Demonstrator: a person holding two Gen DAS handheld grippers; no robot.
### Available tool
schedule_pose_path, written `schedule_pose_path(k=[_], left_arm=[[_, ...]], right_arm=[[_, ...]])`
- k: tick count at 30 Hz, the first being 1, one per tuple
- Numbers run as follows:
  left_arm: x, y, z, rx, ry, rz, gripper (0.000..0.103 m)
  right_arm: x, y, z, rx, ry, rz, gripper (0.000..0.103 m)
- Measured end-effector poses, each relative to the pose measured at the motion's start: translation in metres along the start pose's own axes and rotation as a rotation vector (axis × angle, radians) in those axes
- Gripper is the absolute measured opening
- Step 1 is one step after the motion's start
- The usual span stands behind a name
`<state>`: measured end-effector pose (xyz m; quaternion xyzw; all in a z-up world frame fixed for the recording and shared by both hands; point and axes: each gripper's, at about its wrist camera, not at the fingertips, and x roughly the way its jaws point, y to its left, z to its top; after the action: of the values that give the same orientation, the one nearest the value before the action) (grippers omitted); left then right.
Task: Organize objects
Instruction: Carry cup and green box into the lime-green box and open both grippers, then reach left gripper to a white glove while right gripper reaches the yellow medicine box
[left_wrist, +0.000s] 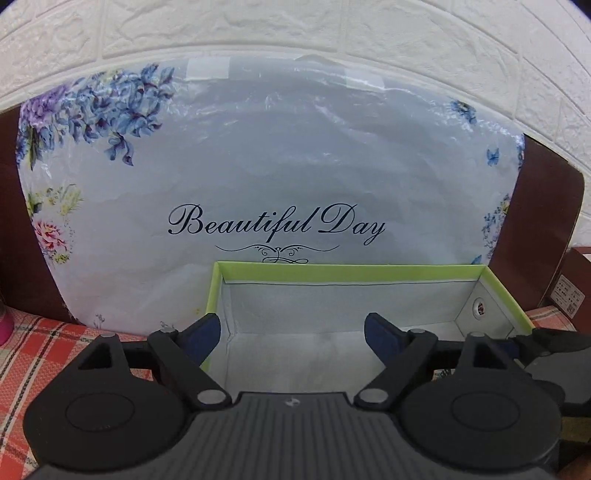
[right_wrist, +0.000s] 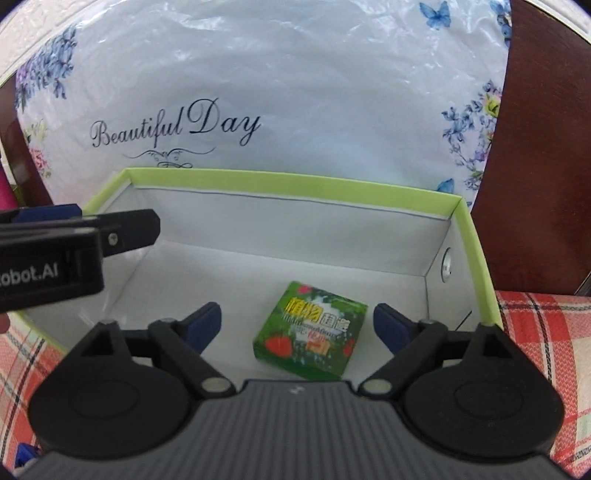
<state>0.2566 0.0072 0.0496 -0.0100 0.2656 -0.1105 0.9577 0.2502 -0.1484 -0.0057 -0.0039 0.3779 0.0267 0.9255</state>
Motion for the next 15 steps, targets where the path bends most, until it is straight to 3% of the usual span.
schedule_pose_path(k=[3, 8, 15], left_arm=[[-0.019, 0.003, 0.003, -0.022, -0.032, 0.002, 0.088], [-0.054, 0.0, 0.007, -0.054, -0.082, 0.015, 0.088], [-0.108, -0.012, 0.0, -0.063, -0.123, 0.03, 0.089]], right_arm=[[-0.017, 0.01, -0.002, -0.037, -0.055, -0.063, 0.103], [-0.056, 0.027, -0.001, -0.098, -0.19, -0.141, 0.103], [-0.107, 0.021, 0.0, -0.109, -0.266, -0.13, 0.103]])
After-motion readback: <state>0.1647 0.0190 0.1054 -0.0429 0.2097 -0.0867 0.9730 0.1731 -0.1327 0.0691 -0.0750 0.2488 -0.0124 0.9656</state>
